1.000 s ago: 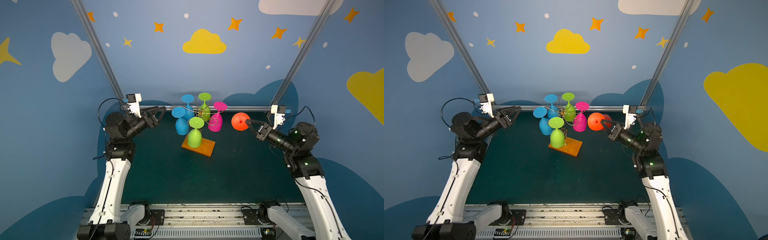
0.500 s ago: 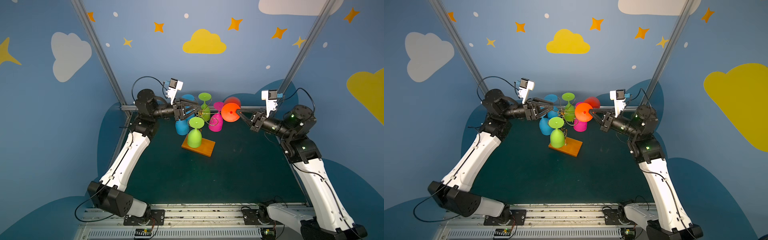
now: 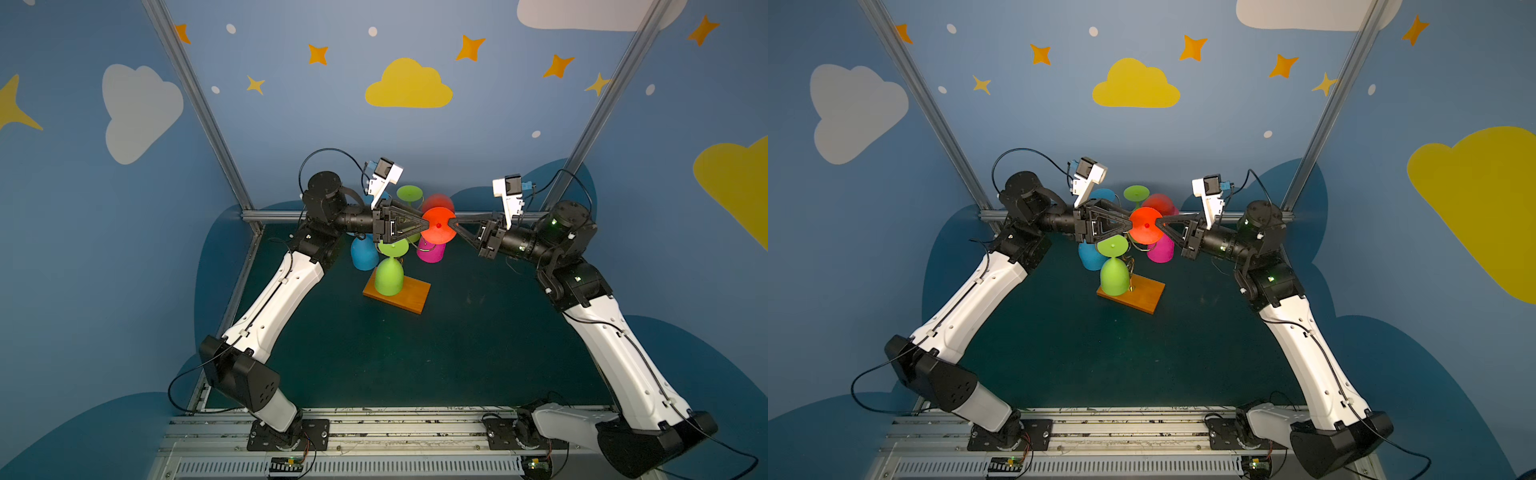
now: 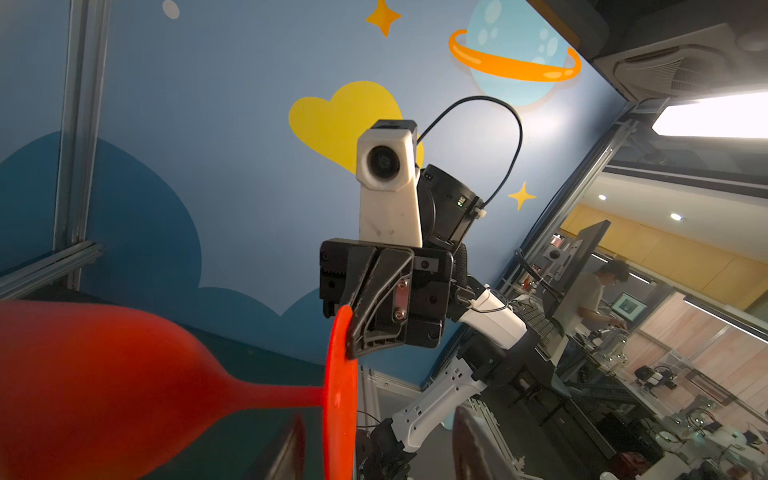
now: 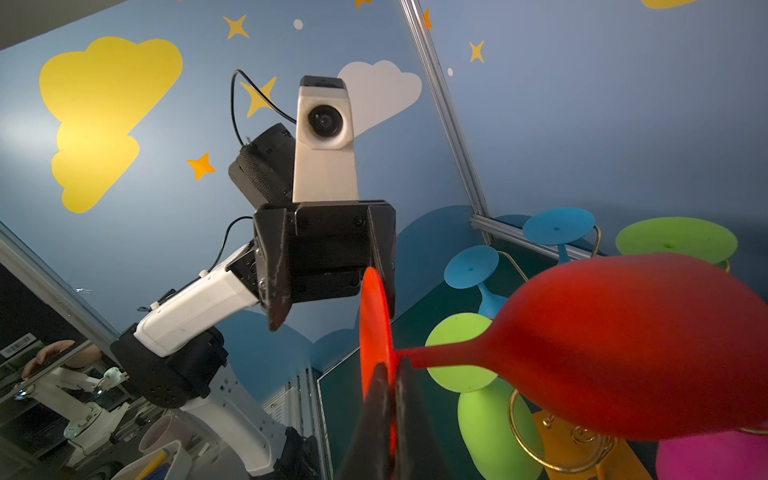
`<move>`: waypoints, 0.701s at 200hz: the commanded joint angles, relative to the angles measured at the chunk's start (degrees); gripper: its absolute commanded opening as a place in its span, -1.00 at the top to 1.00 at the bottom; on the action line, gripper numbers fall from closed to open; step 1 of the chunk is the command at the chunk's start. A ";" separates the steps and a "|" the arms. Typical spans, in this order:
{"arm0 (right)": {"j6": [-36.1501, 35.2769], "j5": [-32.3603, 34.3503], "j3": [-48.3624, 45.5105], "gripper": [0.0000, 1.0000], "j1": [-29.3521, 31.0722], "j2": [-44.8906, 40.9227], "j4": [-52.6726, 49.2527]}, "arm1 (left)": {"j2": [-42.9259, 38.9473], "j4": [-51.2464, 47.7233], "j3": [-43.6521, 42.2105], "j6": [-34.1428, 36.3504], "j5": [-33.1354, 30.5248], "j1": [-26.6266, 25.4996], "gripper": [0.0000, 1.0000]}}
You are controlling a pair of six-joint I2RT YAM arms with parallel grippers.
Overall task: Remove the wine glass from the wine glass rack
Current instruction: 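Pull the red glass off the rack with right gripper while left reaches in, then grasp the red glass's foot with left gripper while right gripper draws back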
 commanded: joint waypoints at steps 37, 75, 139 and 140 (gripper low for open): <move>-0.58 0.94 3.42 1.00 1.45 1.15 2.89 | 2.73 -0.35 2.84 -0.61 3.03 -0.99 0.54; -0.89 1.16 4.11 1.00 1.79 1.73 2.01 | 4.42 1.77 4.79 -4.45 2.89 -1.04 0.94; -15.08 18.42 -1.99 -0.37 1.12 -7.80 -5.51 | 7.75 6.24 14.92 -24.13 1.44 2.37 0.94; -15.38 18.65 -2.19 -0.38 1.11 -7.97 -5.57 | 7.79 6.05 15.16 -24.14 1.44 2.38 0.94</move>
